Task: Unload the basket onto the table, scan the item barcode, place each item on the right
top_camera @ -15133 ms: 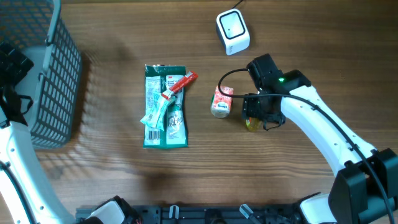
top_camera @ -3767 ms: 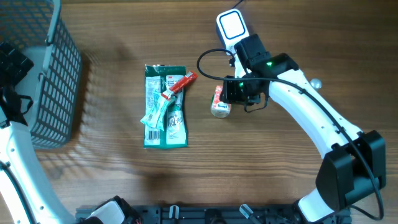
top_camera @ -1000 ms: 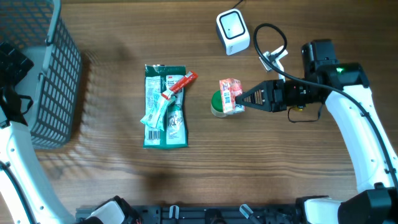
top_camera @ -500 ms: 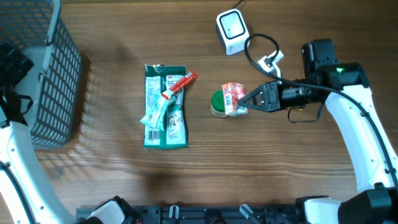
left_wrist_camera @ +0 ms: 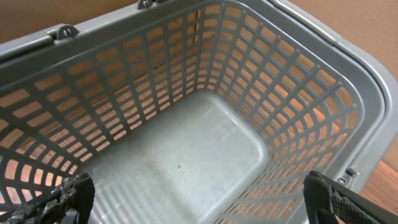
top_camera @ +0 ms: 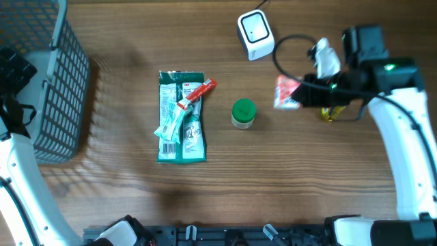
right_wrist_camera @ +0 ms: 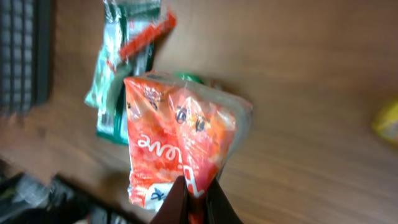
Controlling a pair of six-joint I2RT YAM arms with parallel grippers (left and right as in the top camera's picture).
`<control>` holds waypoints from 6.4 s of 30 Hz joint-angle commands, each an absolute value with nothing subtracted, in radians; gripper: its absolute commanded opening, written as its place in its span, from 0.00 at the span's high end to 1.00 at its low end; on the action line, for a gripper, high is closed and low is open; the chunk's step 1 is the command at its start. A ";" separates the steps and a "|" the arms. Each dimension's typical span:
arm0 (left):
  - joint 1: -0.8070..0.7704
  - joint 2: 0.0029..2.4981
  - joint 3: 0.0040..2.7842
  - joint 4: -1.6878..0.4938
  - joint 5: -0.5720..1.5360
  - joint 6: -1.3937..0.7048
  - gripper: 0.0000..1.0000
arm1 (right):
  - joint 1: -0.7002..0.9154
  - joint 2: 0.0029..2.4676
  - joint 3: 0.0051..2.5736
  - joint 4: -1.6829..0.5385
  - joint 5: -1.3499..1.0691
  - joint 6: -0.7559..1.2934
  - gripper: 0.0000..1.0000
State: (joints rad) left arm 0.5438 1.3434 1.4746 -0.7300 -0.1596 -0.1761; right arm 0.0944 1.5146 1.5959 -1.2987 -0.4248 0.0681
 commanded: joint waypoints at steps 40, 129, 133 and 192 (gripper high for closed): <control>0.548 1.342 1.480 -0.728 -0.154 -0.157 0.00 | 0.457 2.344 2.020 -0.534 0.760 -0.448 0.96; 0.548 1.342 1.480 -0.727 -0.154 -0.157 0.00 | 0.308 1.810 1.088 -0.820 0.294 0.365 0.80; 0.548 1.342 1.480 -0.728 -0.154 -0.157 0.00 | 0.263 1.810 1.102 -0.836 0.315 0.368 0.80; 0.548 1.342 1.480 -0.728 -0.154 -0.157 0.00 | 0.566 1.947 1.394 -1.007 0.086 0.443 0.00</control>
State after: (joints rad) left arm 0.5438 1.3434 1.4746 -0.7300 -0.1593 -0.1757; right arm 0.5663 1.9312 1.4010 -1.0271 0.0780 0.4267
